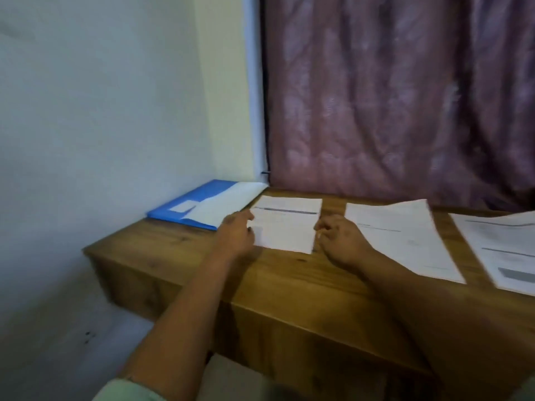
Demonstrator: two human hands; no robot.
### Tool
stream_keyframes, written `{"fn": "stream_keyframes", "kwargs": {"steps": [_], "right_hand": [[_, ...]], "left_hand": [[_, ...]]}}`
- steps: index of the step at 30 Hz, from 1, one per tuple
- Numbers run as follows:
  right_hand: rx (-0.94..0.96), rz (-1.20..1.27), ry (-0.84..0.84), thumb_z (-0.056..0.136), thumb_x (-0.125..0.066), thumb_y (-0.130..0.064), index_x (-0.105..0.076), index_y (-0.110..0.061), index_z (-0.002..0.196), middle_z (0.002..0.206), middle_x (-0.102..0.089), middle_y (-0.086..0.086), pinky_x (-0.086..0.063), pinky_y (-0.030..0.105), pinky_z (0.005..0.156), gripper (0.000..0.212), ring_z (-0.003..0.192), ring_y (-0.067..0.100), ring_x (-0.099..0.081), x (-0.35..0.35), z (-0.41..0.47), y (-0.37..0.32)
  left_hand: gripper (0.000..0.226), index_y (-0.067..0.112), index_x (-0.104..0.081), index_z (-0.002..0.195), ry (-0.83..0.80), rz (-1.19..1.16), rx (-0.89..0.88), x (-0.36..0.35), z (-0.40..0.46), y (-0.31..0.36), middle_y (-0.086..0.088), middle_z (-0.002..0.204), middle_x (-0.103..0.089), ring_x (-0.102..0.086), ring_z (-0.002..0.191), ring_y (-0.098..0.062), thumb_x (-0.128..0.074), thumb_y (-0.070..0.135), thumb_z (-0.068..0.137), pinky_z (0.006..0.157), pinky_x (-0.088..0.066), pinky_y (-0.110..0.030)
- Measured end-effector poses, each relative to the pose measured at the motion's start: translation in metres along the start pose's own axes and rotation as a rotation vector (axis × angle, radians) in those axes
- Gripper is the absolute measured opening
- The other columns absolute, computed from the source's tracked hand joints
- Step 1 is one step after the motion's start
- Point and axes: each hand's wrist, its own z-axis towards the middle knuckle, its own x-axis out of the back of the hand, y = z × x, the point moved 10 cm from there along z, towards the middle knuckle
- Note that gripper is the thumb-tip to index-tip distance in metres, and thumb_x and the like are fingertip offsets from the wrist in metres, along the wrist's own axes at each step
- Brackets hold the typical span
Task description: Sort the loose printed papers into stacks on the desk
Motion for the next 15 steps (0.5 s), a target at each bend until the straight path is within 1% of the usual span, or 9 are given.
{"fn": "stream_keyframes", "kwargs": {"steps": [2,4,5,7,9,11,13,15], "right_hand": [[0.043,-0.029,-0.083,0.098,-0.052,-0.026,-0.060,-0.025,0.120,0.138,-0.051,0.000,-0.038,0.024,0.097,0.023,0.124,0.020,-0.050,-0.037,0.019,-0.032],[0.076,-0.100,-0.160,0.100,-0.048,-0.033,-0.054,-0.025,0.128,0.143,-0.046,0.002,-0.035,0.032,0.106,0.030,0.130,0.021,-0.042,-0.068,0.035,-0.058],[0.081,-0.155,-0.195,0.100,-0.046,-0.036,-0.052,-0.026,0.131,0.142,-0.046,0.002,-0.036,0.035,0.106,0.033,0.129,0.021,-0.041,-0.081,0.041,-0.065],[0.083,-0.281,-0.247,0.100,-0.041,-0.039,-0.050,-0.028,0.130,0.136,-0.046,0.001,-0.040,0.039,0.100,0.033,0.123,0.021,-0.042,-0.102,0.049,-0.070],[0.070,-0.354,-0.259,0.099,-0.040,-0.039,-0.048,-0.029,0.127,0.132,-0.046,0.000,-0.043,0.038,0.096,0.030,0.118,0.020,-0.043,-0.109,0.054,-0.063],[0.083,-0.387,-0.228,0.099,-0.039,-0.040,-0.047,-0.030,0.125,0.130,-0.047,-0.002,-0.046,0.036,0.092,0.029,0.115,0.017,-0.044,-0.107,0.057,-0.056],[0.074,-0.391,-0.196,0.099,-0.039,-0.041,-0.047,-0.032,0.125,0.129,-0.048,-0.002,-0.047,0.033,0.092,0.029,0.112,0.016,-0.045,-0.103,0.062,-0.048],[0.056,-0.382,-0.174,0.099,-0.039,-0.041,-0.048,-0.031,0.126,0.129,-0.048,-0.002,-0.047,0.033,0.092,0.030,0.112,0.015,-0.046,-0.102,0.064,-0.041]], "left_hand": [[0.059,0.023,-0.037,0.145,0.038,0.069,0.066,0.023,0.013,-0.048,-0.002,0.153,-0.033,-0.036,0.138,-0.024,-0.063,0.032,0.093,0.110,-0.040,-0.041],[0.068,0.020,-0.030,0.151,0.038,0.069,0.116,0.032,0.027,-0.080,-0.003,0.159,-0.024,-0.028,0.144,-0.025,-0.059,0.045,0.094,0.116,-0.032,-0.042],[0.073,0.019,-0.028,0.152,0.001,0.091,0.118,0.030,0.035,-0.088,-0.003,0.161,-0.022,-0.025,0.146,-0.025,-0.057,0.050,0.093,0.117,-0.029,-0.042],[0.076,0.017,-0.028,0.153,-0.092,0.195,0.086,0.018,0.053,-0.099,-0.005,0.161,-0.024,-0.024,0.146,-0.026,-0.054,0.056,0.093,0.116,-0.027,-0.041],[0.067,0.013,-0.038,0.145,-0.099,0.273,0.076,0.011,0.068,-0.109,-0.010,0.152,-0.039,-0.037,0.137,-0.027,-0.049,0.056,0.096,0.110,-0.034,-0.038],[0.053,0.013,-0.047,0.136,-0.043,0.344,0.068,0.011,0.079,-0.114,-0.011,0.137,-0.052,-0.049,0.123,-0.026,-0.045,0.051,0.099,0.100,-0.042,-0.034],[0.040,0.013,-0.049,0.129,-0.002,0.430,0.027,0.010,0.088,-0.111,-0.012,0.127,-0.058,-0.055,0.112,-0.024,-0.039,0.042,0.103,0.089,-0.046,-0.032],[0.029,0.011,-0.048,0.123,0.052,0.511,-0.039,0.012,0.089,-0.096,-0.013,0.118,-0.062,-0.060,0.102,-0.024,-0.035,0.030,0.105,0.078,-0.046,-0.030]]}}
